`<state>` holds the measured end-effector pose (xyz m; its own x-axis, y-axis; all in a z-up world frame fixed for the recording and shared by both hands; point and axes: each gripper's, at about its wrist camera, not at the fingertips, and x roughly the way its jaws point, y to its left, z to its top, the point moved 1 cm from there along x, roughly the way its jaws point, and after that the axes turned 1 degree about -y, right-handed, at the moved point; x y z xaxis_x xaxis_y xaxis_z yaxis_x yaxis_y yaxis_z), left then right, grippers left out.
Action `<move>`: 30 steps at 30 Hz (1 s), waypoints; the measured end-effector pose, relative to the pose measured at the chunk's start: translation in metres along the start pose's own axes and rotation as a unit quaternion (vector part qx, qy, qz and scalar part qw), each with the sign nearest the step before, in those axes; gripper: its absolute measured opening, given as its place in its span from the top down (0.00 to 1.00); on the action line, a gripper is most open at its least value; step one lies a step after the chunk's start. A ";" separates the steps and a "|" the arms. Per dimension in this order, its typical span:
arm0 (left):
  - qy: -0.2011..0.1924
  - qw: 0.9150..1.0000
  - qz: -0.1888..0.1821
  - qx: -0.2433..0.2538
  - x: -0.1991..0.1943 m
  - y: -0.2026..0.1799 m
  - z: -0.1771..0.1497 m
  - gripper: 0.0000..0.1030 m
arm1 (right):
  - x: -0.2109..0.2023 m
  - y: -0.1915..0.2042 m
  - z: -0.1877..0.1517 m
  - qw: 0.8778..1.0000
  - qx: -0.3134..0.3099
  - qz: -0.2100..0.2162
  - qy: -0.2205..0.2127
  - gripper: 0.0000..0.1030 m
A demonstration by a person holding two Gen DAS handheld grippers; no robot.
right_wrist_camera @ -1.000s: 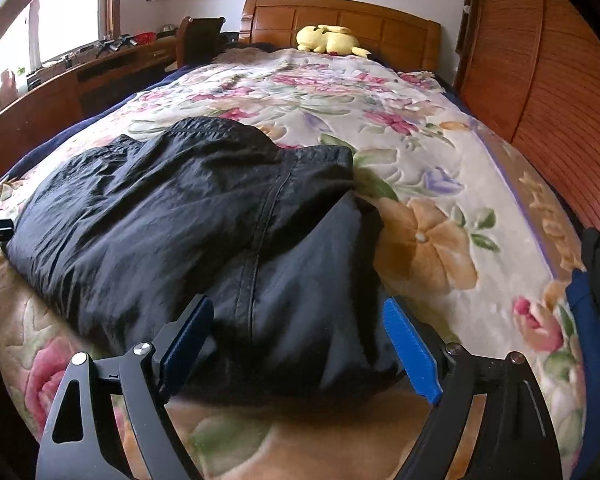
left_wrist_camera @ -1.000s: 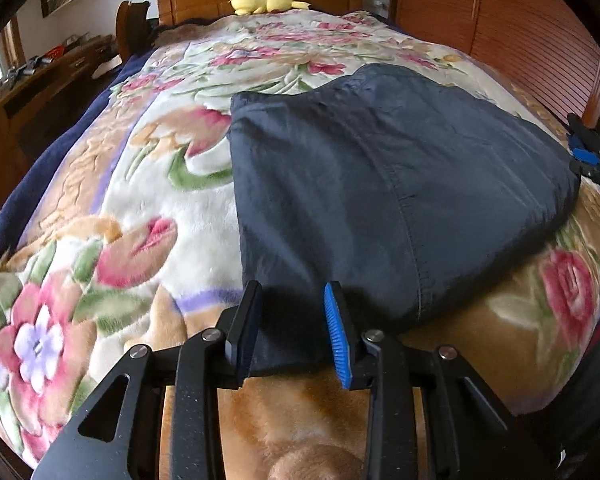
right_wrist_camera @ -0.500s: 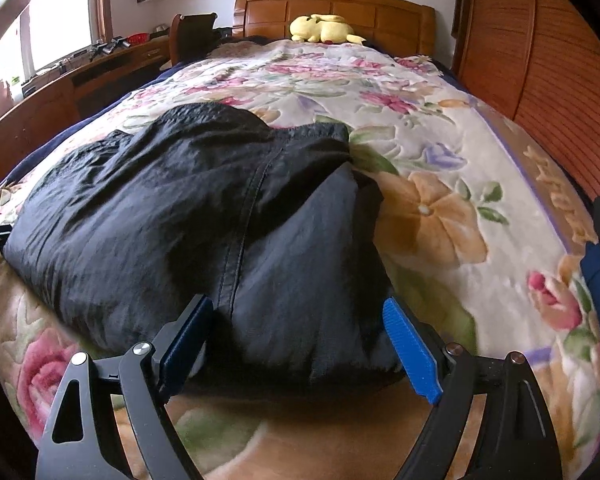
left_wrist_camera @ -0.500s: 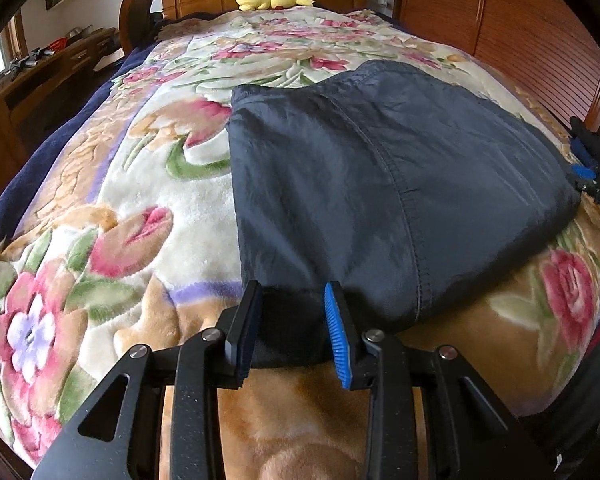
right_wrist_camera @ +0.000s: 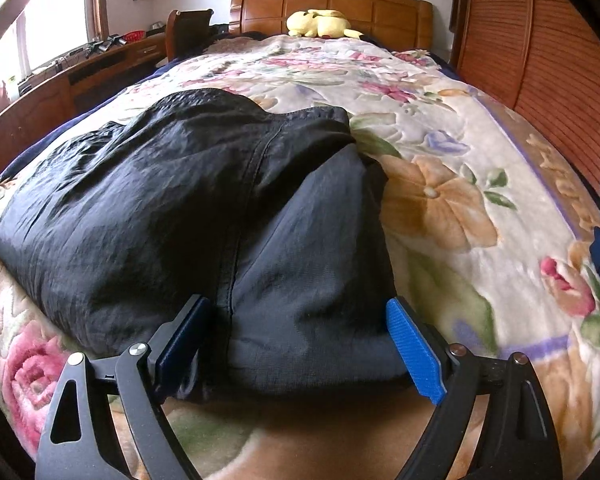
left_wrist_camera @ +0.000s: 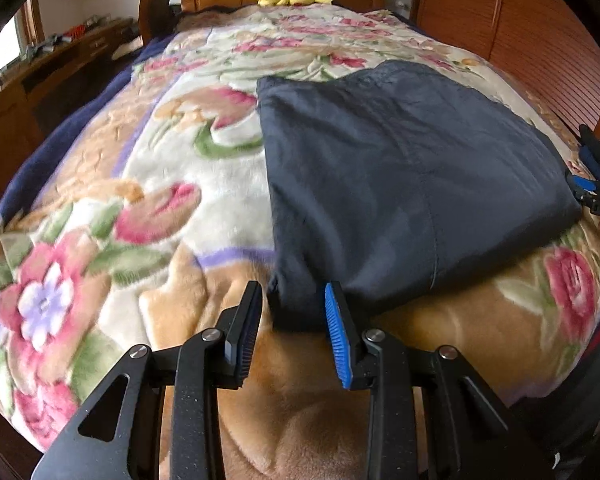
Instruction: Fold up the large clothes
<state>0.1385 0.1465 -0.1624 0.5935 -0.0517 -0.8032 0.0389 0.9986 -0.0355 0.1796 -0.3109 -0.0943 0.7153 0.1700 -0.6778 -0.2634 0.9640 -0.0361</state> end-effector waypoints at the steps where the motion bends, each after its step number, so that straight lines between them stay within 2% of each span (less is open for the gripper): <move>1: 0.002 1.000 -0.003 -0.002 0.001 0.001 -0.001 0.68 | 0.001 0.000 0.000 1.000 0.000 0.001 0.001 0.12; 7: -0.002 1.000 -0.011 -0.020 0.008 -0.001 -0.001 0.68 | 0.005 -0.005 0.001 1.000 0.006 0.013 0.014 0.12; 8: -0.004 1.000 -0.013 -0.015 0.009 -0.002 0.000 0.71 | 0.007 -0.007 0.001 1.000 0.010 0.020 0.021 0.12; 9: -0.007 1.000 -0.021 -0.010 0.009 -0.004 0.001 0.80 | 0.009 -0.008 0.003 0.999 0.013 0.026 0.026 0.13; 10: -0.010 1.000 -0.025 -0.008 0.008 -0.005 0.002 0.84 | 0.010 -0.009 0.003 0.999 0.019 0.038 0.031 0.18; 12: -0.015 1.000 -0.027 -0.005 0.005 -0.007 0.005 0.91 | 0.010 -0.011 0.005 0.998 0.022 0.056 0.035 0.33; 13: -0.021 1.000 -0.023 0.001 0.001 -0.010 0.006 0.91 | 0.008 -0.010 0.006 0.997 0.020 0.060 0.034 0.47; 14: -0.029 0.999 -0.017 0.005 -0.003 -0.011 0.007 0.92 | 0.005 -0.009 0.007 0.998 0.012 0.056 0.030 0.80; 15: -0.041 0.999 -0.013 0.007 -0.010 -0.012 0.008 0.92 | 0.002 -0.008 0.008 0.998 0.006 0.049 0.029 0.91; 18: -0.075 0.997 -0.017 0.004 -0.035 -0.012 0.011 0.93 | -0.012 -0.004 0.007 0.999 -0.009 0.044 0.016 0.94; 21: -0.093 0.995 -0.022 0.006 -0.053 -0.015 0.011 0.93 | -0.033 -0.005 0.005 0.999 -0.006 0.038 -0.006 0.96; 26: -0.112 0.993 -0.034 0.014 -0.079 -0.024 0.007 0.93 | -0.076 -0.005 -0.002 0.999 -0.007 0.036 -0.035 0.96; 30: -0.120 0.992 -0.046 0.018 -0.103 -0.028 -0.006 0.93 | -0.106 -0.002 -0.021 0.999 -0.015 0.039 -0.034 0.96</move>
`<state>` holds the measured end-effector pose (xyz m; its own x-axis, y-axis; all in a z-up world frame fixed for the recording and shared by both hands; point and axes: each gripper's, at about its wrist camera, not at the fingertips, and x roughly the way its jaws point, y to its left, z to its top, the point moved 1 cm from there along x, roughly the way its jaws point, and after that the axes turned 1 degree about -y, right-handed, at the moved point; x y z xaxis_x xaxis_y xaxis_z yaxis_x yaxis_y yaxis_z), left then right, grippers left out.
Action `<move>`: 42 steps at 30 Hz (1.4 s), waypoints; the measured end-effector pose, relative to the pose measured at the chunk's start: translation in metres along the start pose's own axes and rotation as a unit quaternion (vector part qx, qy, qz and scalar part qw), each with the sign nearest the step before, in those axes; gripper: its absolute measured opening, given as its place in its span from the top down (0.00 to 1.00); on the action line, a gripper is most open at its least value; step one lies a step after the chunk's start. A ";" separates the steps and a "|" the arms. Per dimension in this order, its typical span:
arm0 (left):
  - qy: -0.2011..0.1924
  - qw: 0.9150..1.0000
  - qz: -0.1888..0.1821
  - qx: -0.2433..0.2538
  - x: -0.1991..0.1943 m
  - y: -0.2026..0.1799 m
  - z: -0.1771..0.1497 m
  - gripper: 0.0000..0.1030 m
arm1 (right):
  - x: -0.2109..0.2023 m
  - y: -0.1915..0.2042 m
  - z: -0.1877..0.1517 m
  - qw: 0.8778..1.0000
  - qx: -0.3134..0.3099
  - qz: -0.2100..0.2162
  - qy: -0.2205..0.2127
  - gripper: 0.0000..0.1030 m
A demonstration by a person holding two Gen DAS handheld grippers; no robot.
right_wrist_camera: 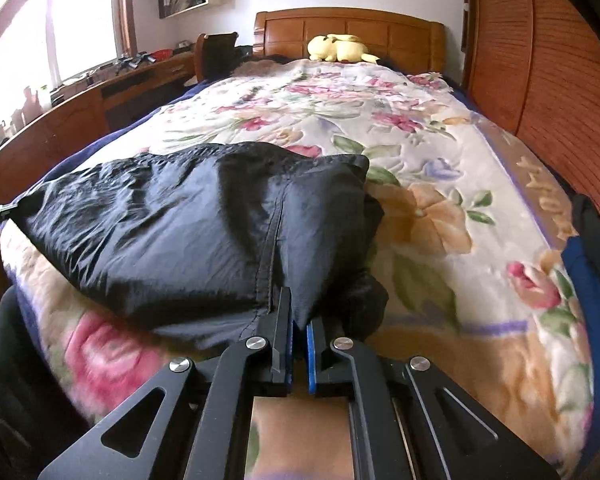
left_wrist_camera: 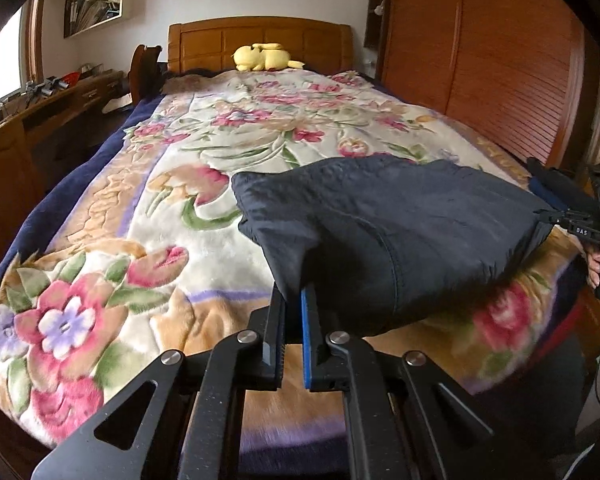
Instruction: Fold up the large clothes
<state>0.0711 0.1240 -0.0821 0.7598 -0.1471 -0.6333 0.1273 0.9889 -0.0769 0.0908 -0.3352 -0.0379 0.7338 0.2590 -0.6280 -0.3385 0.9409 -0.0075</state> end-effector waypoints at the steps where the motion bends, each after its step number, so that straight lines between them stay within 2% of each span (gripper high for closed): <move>1: 0.000 1.000 -0.003 -0.001 -0.006 -0.001 -0.003 0.93 | -0.009 -0.001 -0.006 1.000 -0.001 0.003 0.001 0.96; 5: 0.012 1.000 -0.001 -0.006 -0.014 -0.003 -0.016 0.93 | -0.032 0.001 -0.025 1.000 0.003 0.016 0.010 0.96; 8: 0.037 0.999 0.007 -0.022 -0.001 0.001 -0.024 0.93 | -0.033 -0.001 -0.029 1.000 0.011 0.016 0.016 0.96; 15: 0.042 0.998 0.005 -0.037 0.004 0.004 -0.030 0.93 | -0.031 0.004 -0.007 1.000 0.014 -0.001 0.015 0.94; 18: 0.045 0.998 0.005 -0.038 0.005 0.006 -0.032 0.92 | -0.030 0.014 0.000 1.000 0.002 -0.023 0.013 0.88; 21: 0.051 0.998 0.002 -0.039 0.007 0.010 -0.034 0.88 | -0.035 0.020 0.010 0.999 0.002 -0.045 0.001 0.76; 23: 0.053 0.998 0.002 -0.040 0.007 0.012 -0.036 0.84 | -0.041 0.025 0.018 0.999 0.003 -0.040 -0.012 0.59; 25: 0.049 0.998 0.003 -0.040 0.006 0.015 -0.036 0.80 | -0.042 0.031 0.026 0.999 -0.005 -0.033 -0.018 0.53; 28: 0.041 0.998 0.003 -0.047 0.001 0.020 -0.033 0.75 | -0.033 0.041 0.040 0.999 -0.022 -0.021 -0.020 0.51; 35: 0.022 0.999 0.005 -0.044 -0.003 0.020 -0.017 0.71 | 0.053 0.075 0.086 0.997 -0.047 0.052 0.022 0.51; 42: 0.012 0.999 0.002 -0.030 0.004 0.012 -0.001 0.71 | 0.153 0.114 0.133 0.991 -0.081 0.073 0.079 0.51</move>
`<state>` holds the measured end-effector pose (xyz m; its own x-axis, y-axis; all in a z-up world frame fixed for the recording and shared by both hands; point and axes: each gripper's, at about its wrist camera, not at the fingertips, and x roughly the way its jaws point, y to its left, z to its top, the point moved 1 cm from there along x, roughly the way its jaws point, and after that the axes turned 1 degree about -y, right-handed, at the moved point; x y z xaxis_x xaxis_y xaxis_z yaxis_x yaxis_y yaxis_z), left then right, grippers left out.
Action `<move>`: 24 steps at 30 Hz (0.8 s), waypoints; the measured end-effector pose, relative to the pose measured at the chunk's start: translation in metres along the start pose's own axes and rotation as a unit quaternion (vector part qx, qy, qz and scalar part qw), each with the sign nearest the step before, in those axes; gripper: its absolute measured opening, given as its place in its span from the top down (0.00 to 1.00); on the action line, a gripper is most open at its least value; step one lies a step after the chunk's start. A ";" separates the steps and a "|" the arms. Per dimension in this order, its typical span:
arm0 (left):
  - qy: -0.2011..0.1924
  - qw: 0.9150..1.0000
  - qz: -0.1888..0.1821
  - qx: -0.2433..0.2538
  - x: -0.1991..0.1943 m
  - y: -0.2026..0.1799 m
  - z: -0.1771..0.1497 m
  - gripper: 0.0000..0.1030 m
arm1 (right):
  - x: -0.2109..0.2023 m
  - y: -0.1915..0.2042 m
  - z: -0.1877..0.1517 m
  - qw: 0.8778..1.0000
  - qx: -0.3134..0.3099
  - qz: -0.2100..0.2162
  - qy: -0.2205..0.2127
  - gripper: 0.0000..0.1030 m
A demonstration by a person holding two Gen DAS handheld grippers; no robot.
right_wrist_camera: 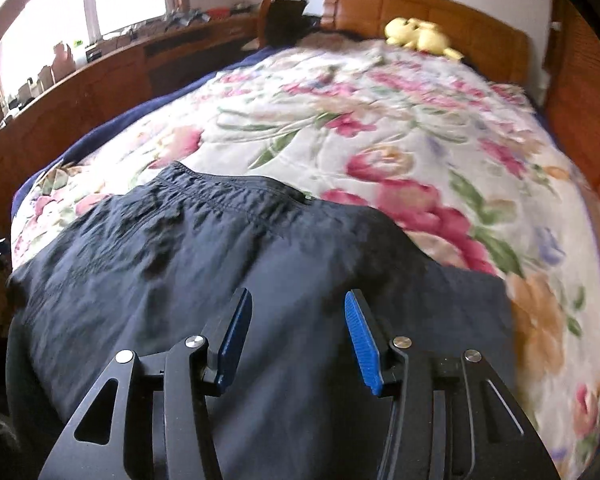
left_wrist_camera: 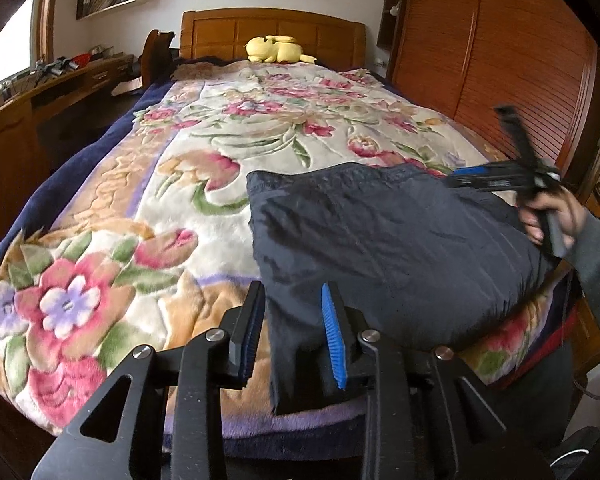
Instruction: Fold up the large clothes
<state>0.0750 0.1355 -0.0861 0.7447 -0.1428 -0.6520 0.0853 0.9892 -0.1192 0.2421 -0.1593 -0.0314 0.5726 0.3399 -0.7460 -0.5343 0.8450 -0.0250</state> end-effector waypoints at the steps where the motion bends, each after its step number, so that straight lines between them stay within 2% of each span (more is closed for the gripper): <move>1: 0.000 1.000 -0.002 0.002 0.002 -0.002 0.002 0.71 | 0.014 0.000 0.004 1.000 -0.005 -0.008 0.013 0.51; 3: -0.001 1.000 -0.008 0.006 0.005 -0.005 0.004 0.70 | 0.044 -0.006 0.010 0.997 -0.015 -0.051 0.049 0.51; 5: 0.000 1.000 -0.014 0.009 0.008 -0.008 0.005 0.70 | 0.064 -0.014 0.010 0.996 -0.002 -0.051 0.072 0.51; 16: 0.011 0.999 -0.032 0.019 0.031 -0.023 0.009 0.70 | 0.115 -0.035 0.010 0.995 0.024 -0.042 0.084 0.50; 24: 0.009 0.999 -0.041 0.032 0.034 -0.046 0.013 0.70 | 0.126 -0.034 0.020 0.995 0.013 -0.059 0.076 0.50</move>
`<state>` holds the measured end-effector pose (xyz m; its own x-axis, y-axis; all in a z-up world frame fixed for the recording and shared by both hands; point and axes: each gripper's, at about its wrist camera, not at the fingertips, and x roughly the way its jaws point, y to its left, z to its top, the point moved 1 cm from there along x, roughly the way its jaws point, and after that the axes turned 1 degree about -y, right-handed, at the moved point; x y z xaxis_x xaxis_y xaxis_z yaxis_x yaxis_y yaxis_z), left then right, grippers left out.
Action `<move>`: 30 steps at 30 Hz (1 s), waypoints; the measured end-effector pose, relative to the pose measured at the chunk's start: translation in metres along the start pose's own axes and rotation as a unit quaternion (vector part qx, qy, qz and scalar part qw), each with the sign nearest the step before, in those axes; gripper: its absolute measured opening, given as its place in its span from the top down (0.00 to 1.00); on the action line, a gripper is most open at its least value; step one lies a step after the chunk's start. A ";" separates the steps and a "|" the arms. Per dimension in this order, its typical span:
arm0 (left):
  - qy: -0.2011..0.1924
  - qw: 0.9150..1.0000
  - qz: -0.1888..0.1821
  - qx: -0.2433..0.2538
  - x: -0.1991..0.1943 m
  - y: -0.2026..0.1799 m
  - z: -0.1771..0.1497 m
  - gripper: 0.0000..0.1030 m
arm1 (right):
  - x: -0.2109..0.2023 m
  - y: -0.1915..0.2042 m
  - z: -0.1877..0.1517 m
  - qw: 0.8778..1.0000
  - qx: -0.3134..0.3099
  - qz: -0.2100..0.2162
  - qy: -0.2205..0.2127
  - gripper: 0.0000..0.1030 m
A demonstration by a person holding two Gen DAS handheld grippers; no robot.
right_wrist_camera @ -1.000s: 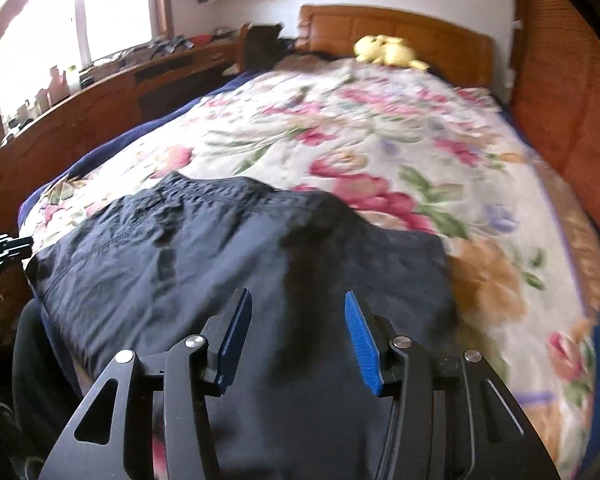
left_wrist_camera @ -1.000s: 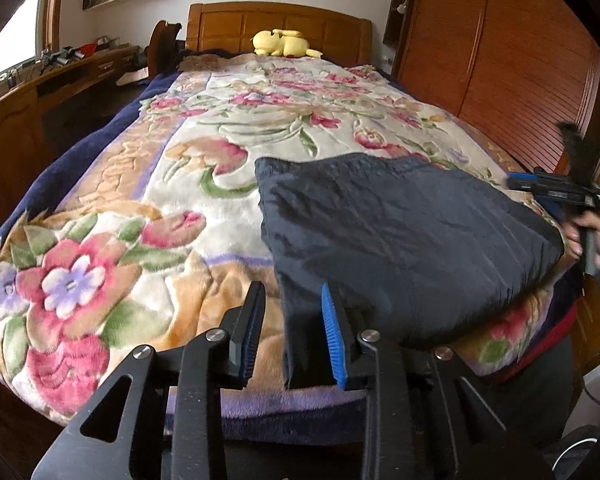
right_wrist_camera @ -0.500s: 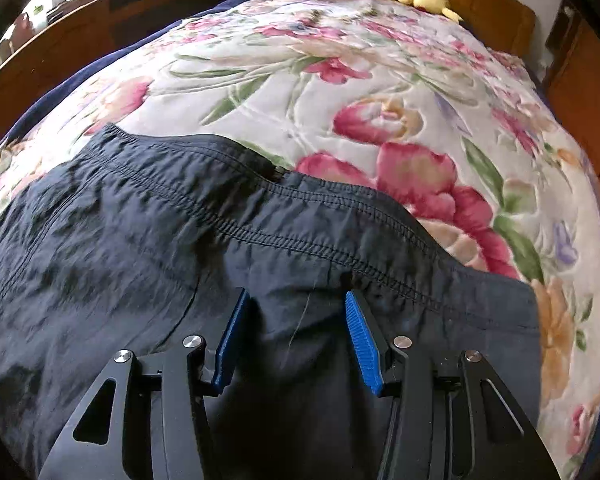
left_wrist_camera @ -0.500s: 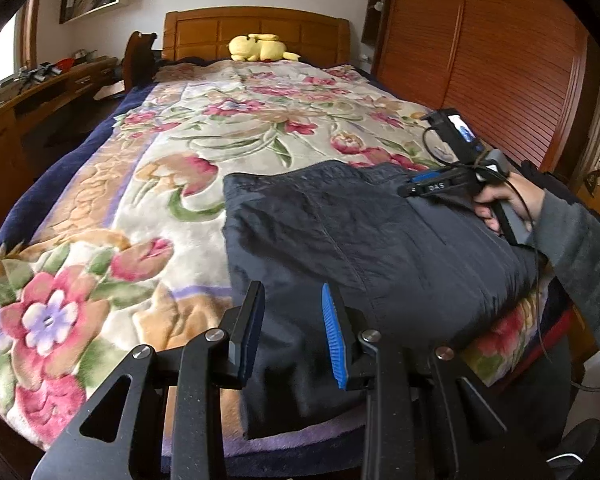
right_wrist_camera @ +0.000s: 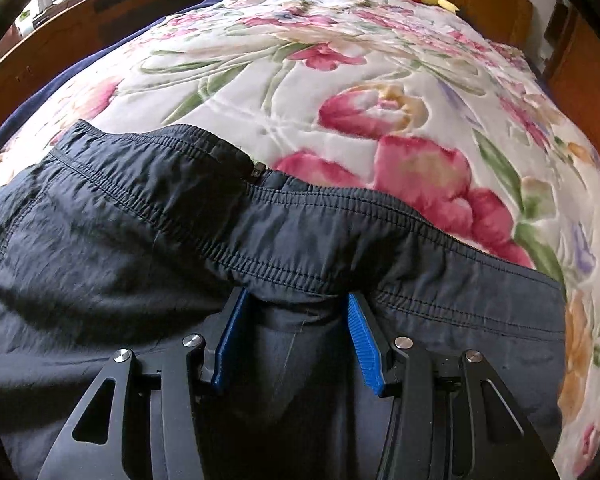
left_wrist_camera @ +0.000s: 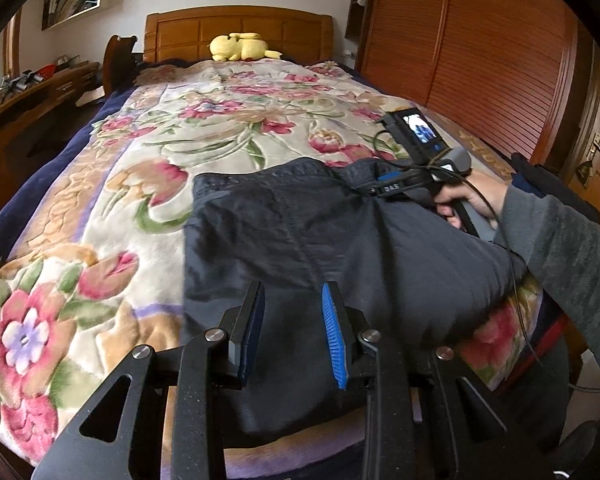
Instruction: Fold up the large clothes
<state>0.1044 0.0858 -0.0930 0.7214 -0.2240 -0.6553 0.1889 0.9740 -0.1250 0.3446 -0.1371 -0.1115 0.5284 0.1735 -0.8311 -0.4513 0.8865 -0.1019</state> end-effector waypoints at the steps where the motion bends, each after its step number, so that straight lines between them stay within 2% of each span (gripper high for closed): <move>1: 0.002 1.000 -0.001 0.002 0.000 -0.004 -0.001 0.70 | -0.002 0.001 -0.001 1.000 0.002 -0.001 -0.003 0.50; 7: 0.006 1.000 -0.013 0.016 0.004 -0.026 -0.001 0.70 | -0.053 -0.009 -0.020 0.999 0.021 0.004 -0.045 0.50; 12: 0.012 0.999 -0.027 0.026 0.011 -0.041 -0.002 0.70 | -0.114 -0.009 -0.071 0.997 -0.003 0.006 -0.077 0.50; 15: 0.016 0.999 -0.037 0.032 0.018 -0.051 -0.002 0.70 | -0.139 -0.012 -0.108 0.997 -0.011 -0.002 -0.079 0.50; 19: 0.020 0.998 -0.051 0.043 0.025 -0.068 0.000 0.70 | -0.163 -0.018 -0.158 0.997 0.007 -0.002 -0.079 0.50; 22: 0.025 0.996 -0.062 0.053 0.029 -0.080 0.000 0.70 | -0.174 -0.026 -0.189 0.997 0.024 -0.021 -0.074 0.50; 30: 0.046 0.995 -0.066 0.063 0.043 -0.093 -0.008 0.70 | -0.197 -0.044 -0.234 0.995 0.059 -0.037 -0.071 0.50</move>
<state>0.1125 -0.0146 -0.1161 0.6214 -0.3393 -0.7062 0.3638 0.9232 -0.1235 0.0918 -0.3109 -0.0709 0.6565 0.1575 -0.7377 -0.3240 0.9420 -0.0872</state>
